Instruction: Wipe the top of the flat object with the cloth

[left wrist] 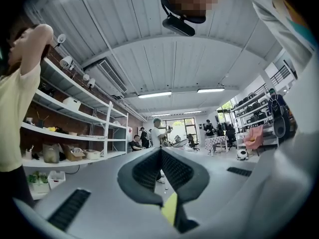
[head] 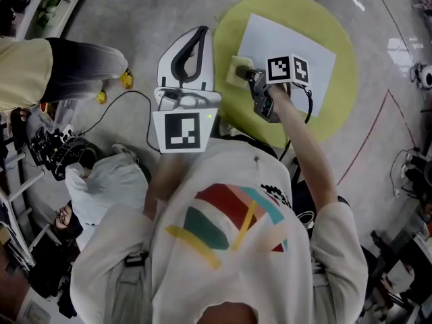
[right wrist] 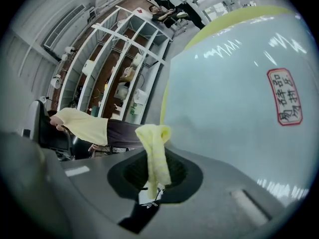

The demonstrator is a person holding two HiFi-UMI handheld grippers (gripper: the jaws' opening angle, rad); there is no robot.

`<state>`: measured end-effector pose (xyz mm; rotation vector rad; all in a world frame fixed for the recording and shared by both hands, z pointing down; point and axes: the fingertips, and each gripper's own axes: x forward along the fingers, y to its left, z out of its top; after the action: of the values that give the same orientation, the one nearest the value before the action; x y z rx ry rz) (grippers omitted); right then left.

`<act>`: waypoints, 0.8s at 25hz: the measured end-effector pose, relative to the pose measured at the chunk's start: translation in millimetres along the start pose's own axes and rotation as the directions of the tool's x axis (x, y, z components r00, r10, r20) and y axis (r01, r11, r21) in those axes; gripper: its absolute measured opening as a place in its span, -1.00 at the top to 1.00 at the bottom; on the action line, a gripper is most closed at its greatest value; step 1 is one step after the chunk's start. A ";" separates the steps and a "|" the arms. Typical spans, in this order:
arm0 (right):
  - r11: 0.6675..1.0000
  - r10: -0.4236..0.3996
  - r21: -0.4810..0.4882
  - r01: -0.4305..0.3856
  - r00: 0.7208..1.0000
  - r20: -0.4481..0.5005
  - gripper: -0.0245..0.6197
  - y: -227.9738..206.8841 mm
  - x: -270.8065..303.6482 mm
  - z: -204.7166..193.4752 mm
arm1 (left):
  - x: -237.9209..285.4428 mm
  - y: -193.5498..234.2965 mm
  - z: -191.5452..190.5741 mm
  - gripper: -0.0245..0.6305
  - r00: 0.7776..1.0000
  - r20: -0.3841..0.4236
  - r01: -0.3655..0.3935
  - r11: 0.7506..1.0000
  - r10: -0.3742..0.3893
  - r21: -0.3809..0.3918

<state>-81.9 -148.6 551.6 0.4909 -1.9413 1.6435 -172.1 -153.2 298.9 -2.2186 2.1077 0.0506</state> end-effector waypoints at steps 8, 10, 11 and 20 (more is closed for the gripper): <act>0.999 -0.050 0.006 0.050 0.999 0.021 0.84 -19.7 -16.3 -5.7 | 7.0 -1.4 -6.9 0.88 1.000 0.000 0.024 1.000 -0.024 -0.009; 0.997 -0.073 0.014 0.073 0.997 0.038 0.84 -29.9 -27.7 -7.6 | 9.9 -6.3 -9.2 0.88 0.999 -0.006 0.042 0.999 -0.042 -0.009; 0.996 -0.087 0.015 0.086 0.995 0.046 0.84 -35.6 -33.9 -9.0 | 11.3 -8.8 -10.5 0.88 0.999 -0.011 0.051 0.999 -0.051 -0.009; 0.974 -0.226 0.067 0.218 0.965 0.132 0.84 -97.6 -108.4 -15.8 | 31.4 -36.8 -13.6 0.88 0.990 -0.013 0.144 0.990 -0.144 -0.003</act>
<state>63.9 -159.0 562.9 0.8329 -1.8668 1.5541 -134.2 -183.7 311.3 -2.3712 1.9481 0.0288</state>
